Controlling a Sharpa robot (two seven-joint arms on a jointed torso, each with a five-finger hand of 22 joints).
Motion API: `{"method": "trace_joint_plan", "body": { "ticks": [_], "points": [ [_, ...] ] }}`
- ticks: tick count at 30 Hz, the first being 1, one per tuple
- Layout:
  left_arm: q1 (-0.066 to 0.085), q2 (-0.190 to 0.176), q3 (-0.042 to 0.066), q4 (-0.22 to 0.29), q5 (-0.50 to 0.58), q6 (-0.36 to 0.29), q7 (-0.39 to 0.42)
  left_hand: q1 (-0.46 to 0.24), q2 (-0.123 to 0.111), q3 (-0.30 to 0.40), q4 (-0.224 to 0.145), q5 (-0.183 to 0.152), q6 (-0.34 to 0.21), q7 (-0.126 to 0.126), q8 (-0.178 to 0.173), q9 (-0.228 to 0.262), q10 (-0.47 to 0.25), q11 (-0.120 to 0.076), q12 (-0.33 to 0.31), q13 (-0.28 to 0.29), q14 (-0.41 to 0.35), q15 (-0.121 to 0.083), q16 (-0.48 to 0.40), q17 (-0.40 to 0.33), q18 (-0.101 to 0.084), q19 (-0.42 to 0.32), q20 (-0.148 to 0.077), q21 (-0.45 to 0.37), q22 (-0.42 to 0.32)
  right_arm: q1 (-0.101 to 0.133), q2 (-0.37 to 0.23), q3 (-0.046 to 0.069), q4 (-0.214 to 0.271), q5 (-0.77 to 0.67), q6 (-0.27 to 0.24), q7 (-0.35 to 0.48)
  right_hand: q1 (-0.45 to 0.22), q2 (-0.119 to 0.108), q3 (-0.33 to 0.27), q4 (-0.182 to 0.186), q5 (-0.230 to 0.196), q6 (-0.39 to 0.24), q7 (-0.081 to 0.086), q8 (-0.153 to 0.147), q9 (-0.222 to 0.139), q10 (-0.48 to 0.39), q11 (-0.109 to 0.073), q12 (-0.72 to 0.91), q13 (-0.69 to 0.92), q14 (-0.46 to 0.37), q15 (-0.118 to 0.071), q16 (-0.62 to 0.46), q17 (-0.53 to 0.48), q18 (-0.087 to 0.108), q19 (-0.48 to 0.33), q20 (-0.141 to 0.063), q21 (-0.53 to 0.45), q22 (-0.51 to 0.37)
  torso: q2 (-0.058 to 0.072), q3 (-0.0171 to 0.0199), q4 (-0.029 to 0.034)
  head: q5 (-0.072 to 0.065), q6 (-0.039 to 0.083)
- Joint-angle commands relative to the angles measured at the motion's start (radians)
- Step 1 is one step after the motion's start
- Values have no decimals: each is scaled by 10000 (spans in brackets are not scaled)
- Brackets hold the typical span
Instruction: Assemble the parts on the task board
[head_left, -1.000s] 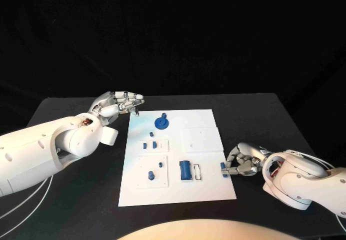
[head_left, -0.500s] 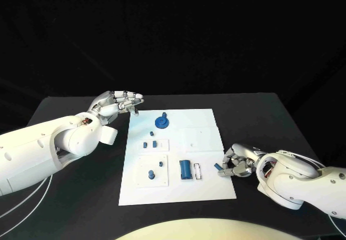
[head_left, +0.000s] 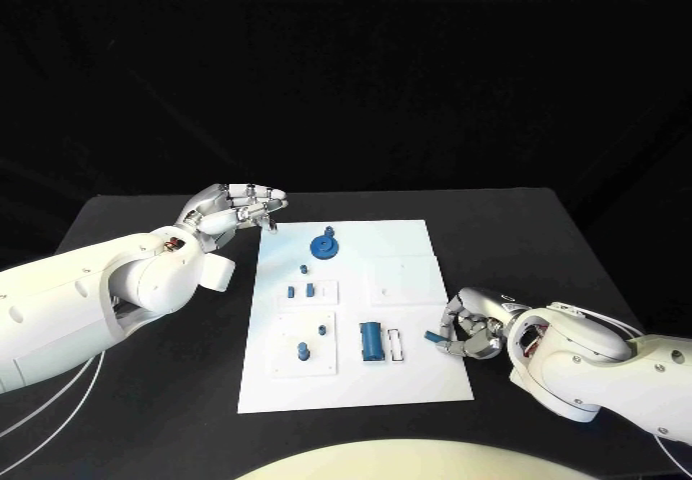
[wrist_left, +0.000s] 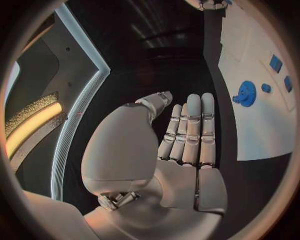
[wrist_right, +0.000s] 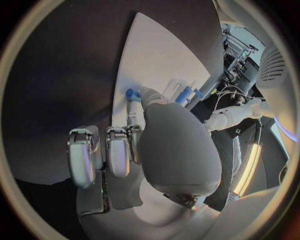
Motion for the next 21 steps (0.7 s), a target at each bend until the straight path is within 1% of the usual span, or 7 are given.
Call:
{"method": "trace_joint_plan", "body": {
  "ticks": [1,2,5,8,14,16,21],
  "points": [
    [-1,-1,7,23,52,147,64,-54,48,5,27,25,-58,3,53,-10,-53,-3,67,-14,-33,65,-1,-9,145,73,22,-37,-9,-19,9,-70,127,467,-28,-172,-488,-67,1811,-1500,185,-170,0,158,180,589,-46,4,2019,831,-49,-44,1536,-142,1029,-57,45,2635,0,-1,1,18,21],
    [-1,-2,7,23,52,146,62,-54,48,5,27,25,-58,3,53,-10,-53,-3,67,-14,-33,65,-1,-9,145,73,22,-37,-9,29,6,-69,188,652,-70,-125,-732,-97,2055,-1563,441,-228,2,218,266,594,-38,7,2022,832,-35,-43,1542,-142,1029,-46,45,2635,0,-1,1,18,21],
    [-1,0,7,19,51,151,53,-43,58,13,24,27,-56,2,57,-10,-56,-4,70,-16,-35,64,-1,-10,146,76,21,-39,-11,161,28,-66,360,1254,-132,16,-1088,-104,2426,-1740,542,-325,39,309,403,596,-22,0,2023,832,-29,-45,1541,-142,1029,-42,45,2635,1,-2,-12,17,49],
    [-1,11,7,20,46,162,48,-22,69,24,16,30,-53,2,62,-10,-61,-4,73,-18,-36,61,-1,-12,147,81,18,-41,-13,235,104,-64,492,1789,-150,157,-1466,-130,2567,-1718,718,-381,66,316,443,605,0,21,2037,831,-11,-47,1536,-142,1029,-25,45,2635,6,-8,1,15,68],
    [-1,18,7,19,45,165,33,29,91,51,-9,39,-50,1,72,-11,-67,-5,80,-23,-42,56,-1,-15,150,92,12,-40,-13,283,332,-63,567,2667,-206,280,-1768,-121,2707,-1748,753,-404,73,327,477,611,8,31,2045,835,-2,-41,1553,-142,1029,-20,45,2635,4,-14,-10,12,14],
    [-1,21,7,20,38,172,37,29,91,51,-9,39,-50,1,72,-11,-67,-5,80,-23,-42,56,-1,-15,150,92,12,-40,-13,280,418,-63,564,2910,-292,302,-1862,-116,2746,-1758,763,-408,75,331,487,613,10,36,2049,836,0,-41,1555,-142,1029,-18,45,2635,7,-10,-11,5,-3],
    [-1,28,7,28,21,199,40,47,97,59,-18,39,-46,2,78,-10,-68,-5,84,-25,-45,55,-2,-17,149,96,9,-38,-13,247,658,-63,532,3364,-385,351,-2196,-144,2762,-1743,700,-403,81,338,509,618,18,44,2056,835,7,-43,1548,-142,1029,-11,45,2635,12,3,-5,-17,9]
  ]
}}
